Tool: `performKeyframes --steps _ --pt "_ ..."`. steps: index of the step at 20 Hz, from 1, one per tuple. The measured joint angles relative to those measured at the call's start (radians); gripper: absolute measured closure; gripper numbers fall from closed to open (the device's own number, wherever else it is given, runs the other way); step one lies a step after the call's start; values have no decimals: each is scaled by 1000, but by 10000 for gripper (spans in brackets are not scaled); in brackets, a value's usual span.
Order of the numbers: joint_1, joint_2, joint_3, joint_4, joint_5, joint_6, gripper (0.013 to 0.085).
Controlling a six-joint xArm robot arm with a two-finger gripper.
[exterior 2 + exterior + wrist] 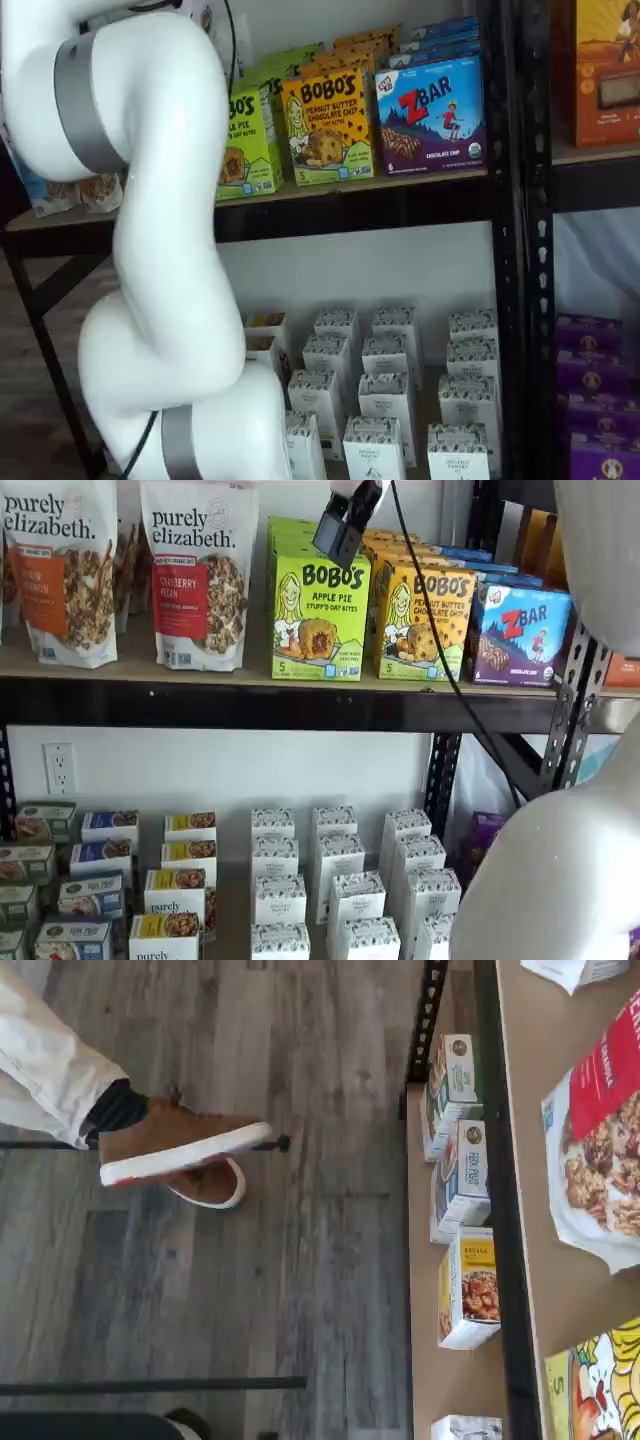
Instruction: Pick the green box on the top shelf, the fourth from the left
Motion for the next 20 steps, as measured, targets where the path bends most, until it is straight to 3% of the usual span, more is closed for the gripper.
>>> performKeyframes --steps 3,6,12,20 --pt "26 16 -19 -63 6 14 130" --pt "28 19 -15 -67 -4 14 130" --pt "-1 4 15 13 -47 -6 130" --pt "-4 -43 74 21 -149 -14 130"
